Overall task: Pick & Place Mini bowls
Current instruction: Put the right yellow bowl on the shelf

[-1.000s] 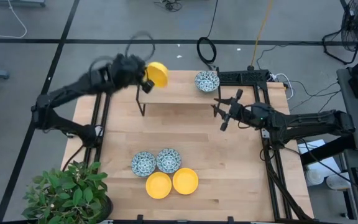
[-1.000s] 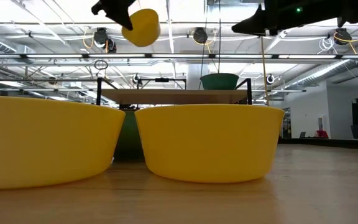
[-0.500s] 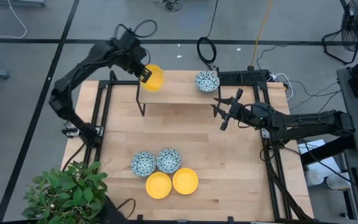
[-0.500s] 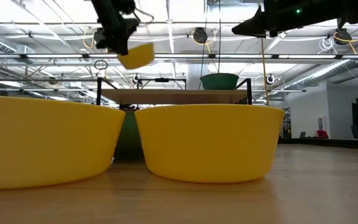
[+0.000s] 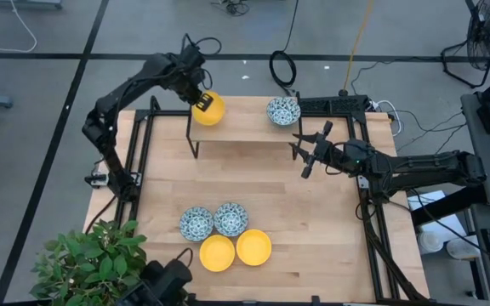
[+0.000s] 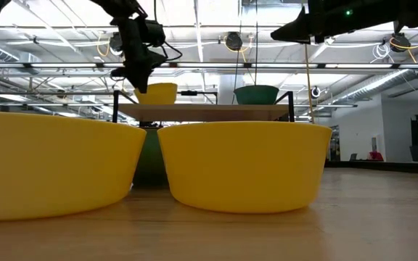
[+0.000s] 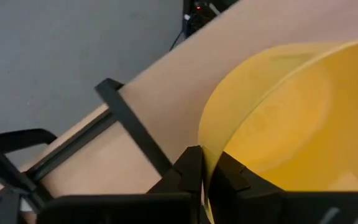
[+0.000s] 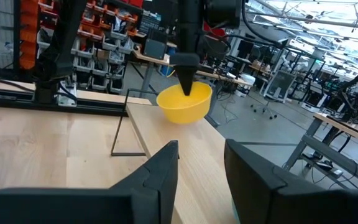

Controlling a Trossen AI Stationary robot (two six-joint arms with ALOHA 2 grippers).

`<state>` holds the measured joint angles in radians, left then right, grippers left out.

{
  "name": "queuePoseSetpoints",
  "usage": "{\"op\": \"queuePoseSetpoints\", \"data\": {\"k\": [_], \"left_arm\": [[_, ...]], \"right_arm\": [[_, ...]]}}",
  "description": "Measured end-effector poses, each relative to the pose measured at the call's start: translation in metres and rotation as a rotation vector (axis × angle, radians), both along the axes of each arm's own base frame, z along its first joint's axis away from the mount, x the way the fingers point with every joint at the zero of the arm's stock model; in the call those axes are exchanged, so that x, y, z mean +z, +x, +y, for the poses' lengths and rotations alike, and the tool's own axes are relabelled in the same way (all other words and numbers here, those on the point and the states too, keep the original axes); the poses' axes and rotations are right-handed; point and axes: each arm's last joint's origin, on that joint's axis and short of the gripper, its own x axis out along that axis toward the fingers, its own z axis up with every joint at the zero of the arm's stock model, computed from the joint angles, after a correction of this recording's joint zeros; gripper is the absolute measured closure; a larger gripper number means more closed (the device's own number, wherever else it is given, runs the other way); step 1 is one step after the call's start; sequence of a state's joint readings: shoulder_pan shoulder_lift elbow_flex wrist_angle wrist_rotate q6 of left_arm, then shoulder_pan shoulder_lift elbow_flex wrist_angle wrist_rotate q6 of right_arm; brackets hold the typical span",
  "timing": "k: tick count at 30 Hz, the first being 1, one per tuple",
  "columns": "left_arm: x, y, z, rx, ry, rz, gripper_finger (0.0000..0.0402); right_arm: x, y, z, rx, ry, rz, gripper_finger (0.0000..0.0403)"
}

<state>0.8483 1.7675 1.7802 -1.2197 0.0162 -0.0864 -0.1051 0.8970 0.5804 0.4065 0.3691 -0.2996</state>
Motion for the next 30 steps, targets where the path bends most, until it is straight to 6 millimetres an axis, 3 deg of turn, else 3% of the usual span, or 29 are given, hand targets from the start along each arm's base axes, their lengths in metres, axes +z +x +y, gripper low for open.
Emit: {"op": "queuePoseSetpoints", "data": {"k": [6,13,23,30], "left_arm": [[0.0000,-0.0004,0.0005,0.010,0.012,0.013,0.0396],[-0.0004,0.0023,-0.0007,0.005,0.021,0.011,0.0373],[0.0014,0.0068,0.0010,-0.014,0.104,0.030,0.0391],[0.0036,0.0068,0.0060,0.042,0.202,0.076,0.0328]], "right_arm": [[-0.0004,0.0000,0.0000,0.000,0.000,0.004,0.0287],[-0.0018,0.0000,0.0000,0.000,0.002,0.019,0.0287],[-0.0023,0.0000,0.0000,0.000,0.003,0.024,0.0287],[-0.0032,0.0000,0.0000,0.000,0.004,0.033,0.0287]]}}
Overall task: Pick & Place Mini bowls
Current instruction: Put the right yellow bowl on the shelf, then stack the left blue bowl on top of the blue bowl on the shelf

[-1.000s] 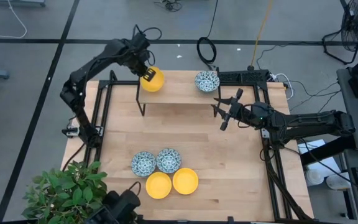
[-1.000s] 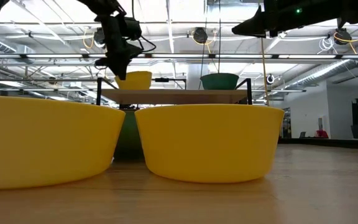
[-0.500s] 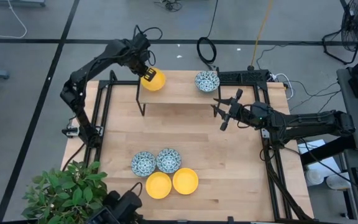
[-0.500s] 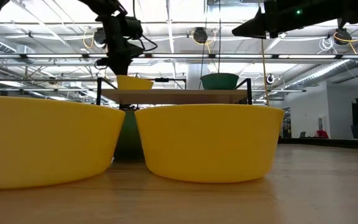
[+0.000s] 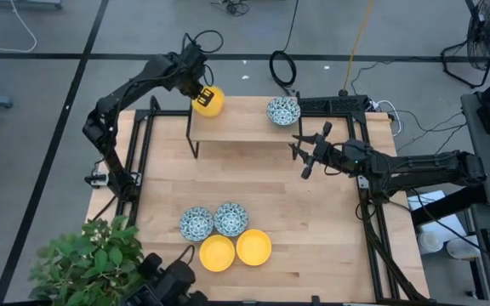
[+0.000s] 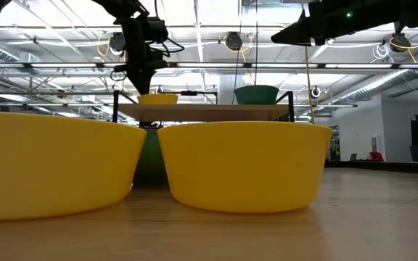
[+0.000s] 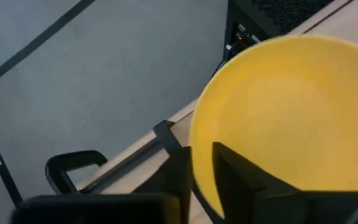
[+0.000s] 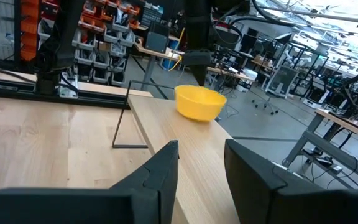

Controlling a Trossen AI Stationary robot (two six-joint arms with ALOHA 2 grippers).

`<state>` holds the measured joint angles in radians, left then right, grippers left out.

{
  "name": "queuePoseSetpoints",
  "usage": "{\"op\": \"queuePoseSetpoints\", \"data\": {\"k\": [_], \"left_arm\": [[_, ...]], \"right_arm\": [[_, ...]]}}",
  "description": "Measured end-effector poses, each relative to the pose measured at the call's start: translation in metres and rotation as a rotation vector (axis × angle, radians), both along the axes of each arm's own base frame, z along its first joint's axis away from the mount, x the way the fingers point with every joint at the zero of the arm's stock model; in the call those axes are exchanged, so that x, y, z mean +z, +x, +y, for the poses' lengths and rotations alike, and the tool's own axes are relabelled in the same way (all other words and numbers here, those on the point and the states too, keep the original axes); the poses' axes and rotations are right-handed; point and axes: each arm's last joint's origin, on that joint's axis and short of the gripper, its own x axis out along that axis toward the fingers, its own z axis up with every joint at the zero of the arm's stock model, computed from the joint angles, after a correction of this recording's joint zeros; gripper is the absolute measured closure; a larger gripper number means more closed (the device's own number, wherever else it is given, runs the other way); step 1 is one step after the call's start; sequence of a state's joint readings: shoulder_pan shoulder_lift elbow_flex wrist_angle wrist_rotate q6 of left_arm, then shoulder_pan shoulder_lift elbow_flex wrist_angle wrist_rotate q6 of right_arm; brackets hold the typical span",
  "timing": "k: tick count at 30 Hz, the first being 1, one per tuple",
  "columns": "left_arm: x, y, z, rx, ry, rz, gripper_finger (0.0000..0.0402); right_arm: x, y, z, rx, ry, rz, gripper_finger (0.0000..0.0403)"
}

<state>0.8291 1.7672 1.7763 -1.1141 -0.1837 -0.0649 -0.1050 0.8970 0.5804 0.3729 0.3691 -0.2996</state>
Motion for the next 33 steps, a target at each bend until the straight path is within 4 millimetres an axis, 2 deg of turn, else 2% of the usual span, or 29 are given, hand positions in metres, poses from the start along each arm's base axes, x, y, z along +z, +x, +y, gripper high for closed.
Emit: {"op": "queuePoseSetpoints", "data": {"k": [7,12,15,20,26,30,33], "left_arm": [[-0.001,0.004,-0.005,-0.050,-0.018,0.004,0.0259],[0.007,0.005,-0.014,-0.159,0.017,0.033,0.0238],[0.021,0.002,-0.026,-0.198,0.052,0.017,0.0234],[0.055,-0.009,-0.059,-0.268,0.144,-0.045,0.0237],[0.096,-0.030,-0.110,-0.336,0.232,-0.177,0.0236],[0.111,-0.043,-0.151,-0.441,0.170,-0.279,0.0238],[0.114,-0.048,-0.182,-0.514,0.099,-0.296,0.0244]], "right_arm": [[-0.001,0.000,0.000,0.000,0.001,0.011,0.0287],[-0.001,0.000,0.000,0.000,0.005,0.010,0.0287],[-0.001,0.000,0.000,0.000,0.005,0.010,0.0287],[-0.001,0.000,0.000,0.000,0.005,0.010,0.0287],[-0.001,0.000,0.000,0.000,0.011,0.006,0.0287],[-0.001,0.000,0.000,0.000,0.024,-0.001,0.0287],[-0.001,0.000,0.000,0.001,0.025,-0.001,0.0287]]}}
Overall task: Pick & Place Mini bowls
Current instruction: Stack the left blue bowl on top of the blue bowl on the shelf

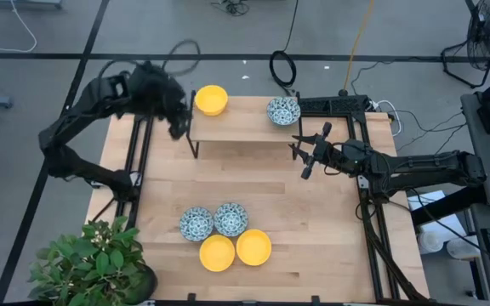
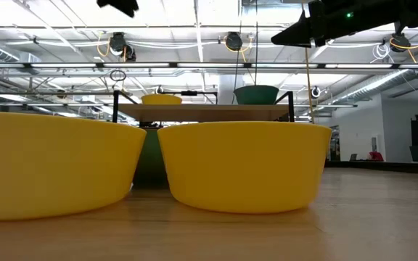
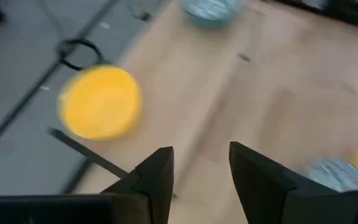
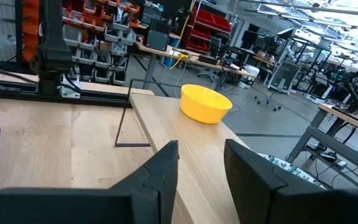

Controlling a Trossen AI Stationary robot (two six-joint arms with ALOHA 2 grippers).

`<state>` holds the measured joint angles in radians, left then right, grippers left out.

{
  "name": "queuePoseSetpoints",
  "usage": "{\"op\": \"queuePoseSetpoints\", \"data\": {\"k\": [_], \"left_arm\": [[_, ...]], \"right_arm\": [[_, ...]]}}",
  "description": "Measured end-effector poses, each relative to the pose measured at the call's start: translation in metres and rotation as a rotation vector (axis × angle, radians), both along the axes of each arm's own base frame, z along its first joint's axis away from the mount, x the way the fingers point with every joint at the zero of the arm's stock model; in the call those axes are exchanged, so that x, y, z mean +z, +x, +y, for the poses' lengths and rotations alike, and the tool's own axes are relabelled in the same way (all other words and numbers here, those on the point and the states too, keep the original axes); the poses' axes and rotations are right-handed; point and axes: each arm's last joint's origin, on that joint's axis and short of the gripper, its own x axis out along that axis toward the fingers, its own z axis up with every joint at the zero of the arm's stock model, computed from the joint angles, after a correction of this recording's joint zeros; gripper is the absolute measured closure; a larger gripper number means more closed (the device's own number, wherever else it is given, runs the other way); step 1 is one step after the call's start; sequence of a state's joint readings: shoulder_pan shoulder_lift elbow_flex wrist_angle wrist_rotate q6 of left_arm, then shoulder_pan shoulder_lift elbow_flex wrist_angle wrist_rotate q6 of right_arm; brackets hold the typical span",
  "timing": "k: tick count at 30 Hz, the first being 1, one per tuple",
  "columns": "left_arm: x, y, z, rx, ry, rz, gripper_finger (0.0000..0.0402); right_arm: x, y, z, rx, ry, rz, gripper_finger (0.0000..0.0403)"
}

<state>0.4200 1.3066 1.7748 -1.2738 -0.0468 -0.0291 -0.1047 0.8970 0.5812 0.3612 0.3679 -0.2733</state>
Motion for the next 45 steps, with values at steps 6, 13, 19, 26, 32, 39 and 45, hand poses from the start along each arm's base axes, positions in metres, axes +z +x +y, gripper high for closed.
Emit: {"op": "queuePoseSetpoints", "data": {"k": [6,13,19,26,32,39,45], "left_arm": [[-0.009,0.000,-0.048,-0.006,-0.187,0.084,0.0250],[-0.049,0.016,-0.089,0.157,-0.341,0.241,0.0250],[-0.096,0.018,-0.113,0.375,-0.439,0.362,0.0250],[-0.148,0.014,-0.132,0.613,-0.568,0.486,0.0250],[-0.183,0.017,-0.143,0.614,-0.622,0.479,0.0250],[-0.211,0.022,-0.150,0.557,-0.654,0.426,0.0250],[-0.236,0.018,-0.154,0.546,-0.653,0.406,0.0250]], "right_arm": [[0.000,0.000,0.000,0.002,0.016,-0.008,0.0287],[-0.001,0.000,0.000,0.002,0.047,-0.015,0.0287],[-0.004,0.000,0.000,0.001,0.075,0.010,0.0287],[-0.007,0.000,0.001,0.000,0.098,0.028,0.0287],[-0.006,0.000,0.001,0.001,0.093,0.022,0.0287],[-0.004,0.000,0.001,0.003,0.085,-0.004,0.0287],[-0.004,0.000,0.001,0.004,0.077,0.000,0.0287]]}}
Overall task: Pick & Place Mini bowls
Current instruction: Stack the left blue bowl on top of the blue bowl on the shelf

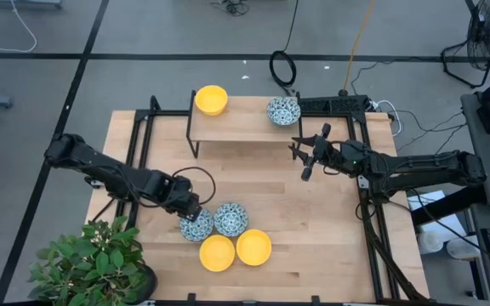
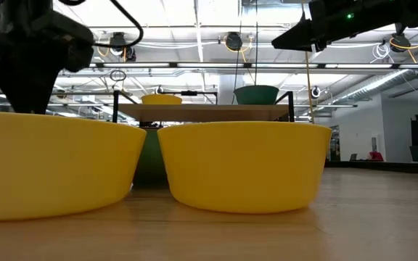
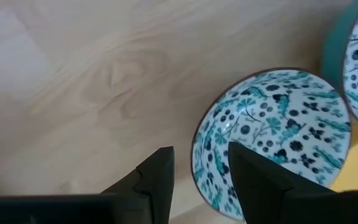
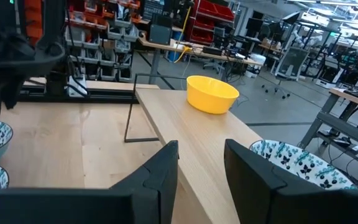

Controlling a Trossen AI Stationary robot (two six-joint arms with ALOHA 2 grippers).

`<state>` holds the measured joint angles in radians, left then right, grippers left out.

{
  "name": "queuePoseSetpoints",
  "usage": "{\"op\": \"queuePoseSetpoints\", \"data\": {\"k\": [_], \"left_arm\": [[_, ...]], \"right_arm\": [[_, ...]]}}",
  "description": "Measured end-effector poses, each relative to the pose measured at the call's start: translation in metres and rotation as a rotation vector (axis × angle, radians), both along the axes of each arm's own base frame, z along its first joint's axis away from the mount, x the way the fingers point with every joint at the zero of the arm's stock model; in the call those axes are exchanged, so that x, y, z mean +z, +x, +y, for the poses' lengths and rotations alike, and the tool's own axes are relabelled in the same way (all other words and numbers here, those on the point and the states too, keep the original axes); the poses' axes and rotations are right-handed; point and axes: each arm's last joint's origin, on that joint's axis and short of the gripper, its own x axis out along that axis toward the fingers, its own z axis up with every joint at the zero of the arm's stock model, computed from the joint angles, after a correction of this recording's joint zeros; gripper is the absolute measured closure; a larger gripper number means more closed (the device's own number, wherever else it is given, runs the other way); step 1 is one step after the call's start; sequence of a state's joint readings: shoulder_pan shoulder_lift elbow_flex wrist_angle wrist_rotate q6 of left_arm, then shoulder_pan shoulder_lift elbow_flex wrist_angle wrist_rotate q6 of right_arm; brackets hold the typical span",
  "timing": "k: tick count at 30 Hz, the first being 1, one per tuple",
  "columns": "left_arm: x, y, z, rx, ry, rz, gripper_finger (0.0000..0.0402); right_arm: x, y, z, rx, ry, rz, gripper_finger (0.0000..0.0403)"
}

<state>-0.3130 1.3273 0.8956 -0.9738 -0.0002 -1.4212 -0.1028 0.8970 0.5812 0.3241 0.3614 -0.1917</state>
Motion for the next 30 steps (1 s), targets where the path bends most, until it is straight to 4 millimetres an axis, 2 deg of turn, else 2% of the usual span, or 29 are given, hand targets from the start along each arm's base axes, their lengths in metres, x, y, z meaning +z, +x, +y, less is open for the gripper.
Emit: {"op": "queuePoseSetpoints", "data": {"k": [6,16,25,30], "left_arm": [[-0.016,-0.002,-0.006,-0.012,-0.018,-0.038,0.0250],[-0.018,-0.006,-0.015,0.057,-0.035,-0.027,0.0250],[-0.033,-0.003,-0.025,0.074,-0.010,0.048,0.0250],[-0.040,-0.001,-0.027,0.147,-0.004,0.080,0.0250]], "right_arm": [[0.000,0.000,0.000,0.001,-0.007,0.003,0.0287],[0.000,0.000,0.000,0.001,-0.010,0.004,0.0287],[0.000,0.000,0.000,0.001,-0.010,0.004,0.0287],[0.000,0.000,0.000,0.001,-0.010,0.004,0.0287]]}}
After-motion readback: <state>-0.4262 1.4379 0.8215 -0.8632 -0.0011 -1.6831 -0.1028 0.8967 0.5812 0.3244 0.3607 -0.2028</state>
